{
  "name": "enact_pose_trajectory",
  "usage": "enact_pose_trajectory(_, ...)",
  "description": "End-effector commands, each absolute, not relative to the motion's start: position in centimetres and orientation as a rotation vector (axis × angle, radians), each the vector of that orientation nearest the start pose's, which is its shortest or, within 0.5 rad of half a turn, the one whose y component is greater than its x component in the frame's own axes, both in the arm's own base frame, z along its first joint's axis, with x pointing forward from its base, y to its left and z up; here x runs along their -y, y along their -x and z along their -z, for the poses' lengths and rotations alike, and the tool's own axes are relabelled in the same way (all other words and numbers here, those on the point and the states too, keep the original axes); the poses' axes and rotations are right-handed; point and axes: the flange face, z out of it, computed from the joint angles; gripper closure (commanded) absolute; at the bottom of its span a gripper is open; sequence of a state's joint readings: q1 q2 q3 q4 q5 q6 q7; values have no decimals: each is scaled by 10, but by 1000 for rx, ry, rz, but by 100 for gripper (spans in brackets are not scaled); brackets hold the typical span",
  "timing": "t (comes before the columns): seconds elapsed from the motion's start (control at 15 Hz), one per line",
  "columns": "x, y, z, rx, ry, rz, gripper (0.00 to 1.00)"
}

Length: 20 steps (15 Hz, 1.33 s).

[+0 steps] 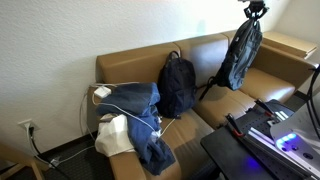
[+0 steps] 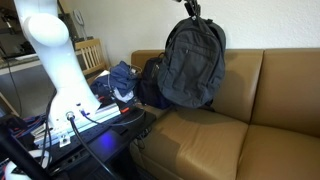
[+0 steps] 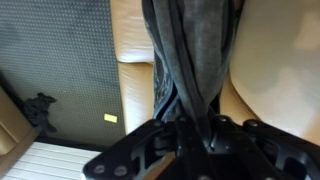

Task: Move the gray backpack to the right of the couch

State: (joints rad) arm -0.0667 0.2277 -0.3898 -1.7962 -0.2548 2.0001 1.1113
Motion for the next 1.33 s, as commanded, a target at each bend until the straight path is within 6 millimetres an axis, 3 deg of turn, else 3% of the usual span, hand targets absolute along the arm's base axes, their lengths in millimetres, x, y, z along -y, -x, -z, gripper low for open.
enact_pose_trajectory(0.0,277,-576,-374,-2518,2533,147,96)
enact_pose_trajectory(0.2,263,-603,-304,-2657,2456,233,96)
enact_pose_trajectory(0.4,245,-636,-237,-2760,2265,352,96)
enact_pose_trajectory(0.53,239,-662,-205,-2810,2127,491,96)
enact_pose_trajectory(0.8,230,-706,-174,-2871,1804,752,96)
enact_pose_trajectory(1.07,226,-726,-150,-2897,1538,977,96)
enact_pose_trajectory(1.13,225,-728,-147,-2929,1443,1028,85)
enact_pose_trajectory(1.2,224,-728,-147,-2959,1397,1017,60)
enact_pose_trajectory(1.27,220,-728,-152,-2957,1386,997,58)
